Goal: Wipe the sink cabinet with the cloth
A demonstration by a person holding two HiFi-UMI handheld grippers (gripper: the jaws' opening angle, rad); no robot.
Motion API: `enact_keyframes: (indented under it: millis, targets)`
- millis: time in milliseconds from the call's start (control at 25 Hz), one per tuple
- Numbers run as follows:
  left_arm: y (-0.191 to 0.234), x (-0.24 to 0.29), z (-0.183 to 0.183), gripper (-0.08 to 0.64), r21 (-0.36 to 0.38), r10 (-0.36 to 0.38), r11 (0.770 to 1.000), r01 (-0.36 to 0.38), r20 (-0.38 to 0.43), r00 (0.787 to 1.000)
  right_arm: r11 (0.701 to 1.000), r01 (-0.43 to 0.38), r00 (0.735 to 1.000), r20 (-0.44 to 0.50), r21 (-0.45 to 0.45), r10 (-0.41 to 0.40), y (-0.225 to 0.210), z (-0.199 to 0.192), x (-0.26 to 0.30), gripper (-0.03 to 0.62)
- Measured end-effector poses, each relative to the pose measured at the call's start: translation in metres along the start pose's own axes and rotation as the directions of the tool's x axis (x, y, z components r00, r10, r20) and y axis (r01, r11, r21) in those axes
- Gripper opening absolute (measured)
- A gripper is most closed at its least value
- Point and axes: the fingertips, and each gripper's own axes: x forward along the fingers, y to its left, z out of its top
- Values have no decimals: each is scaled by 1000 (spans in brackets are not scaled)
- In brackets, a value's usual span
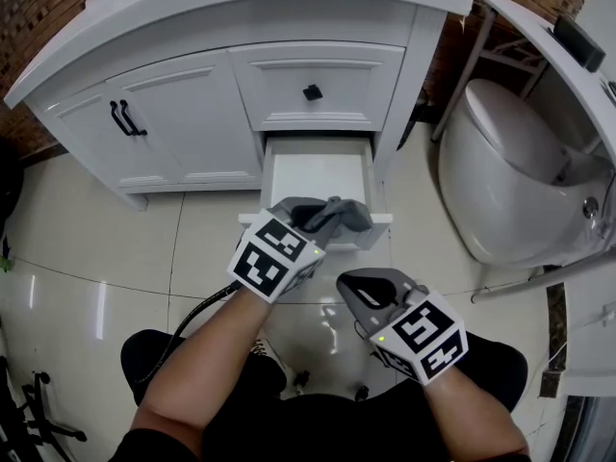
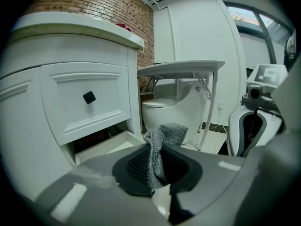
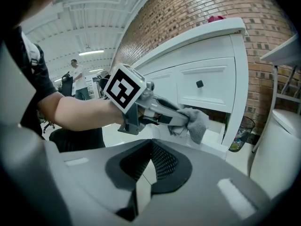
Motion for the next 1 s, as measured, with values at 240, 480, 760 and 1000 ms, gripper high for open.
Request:
enact_keyframes:
  millis: [240, 480, 760, 1000]
  targets:
    - [24, -31, -23, 35, -30, 66, 997, -67, -24, 998, 1000, -2, 1000, 7, -7, 2, 7, 3, 2, 5]
    - [44, -62, -41, 35, -57, 132, 989, -134, -29, 991, 1000, 6, 1000, 1, -16, -6, 11, 3, 6, 5]
    - [78, -99, -70, 35, -98, 239, 965, -243, -52, 970, 1000, 14, 1000, -2, -25, -14, 12, 1, 5, 4]
    - [97, -121, -85, 35, -140, 307, 940, -312, -58, 950, 999, 14, 1000, 5, -36, -14, 15, 2, 2, 5]
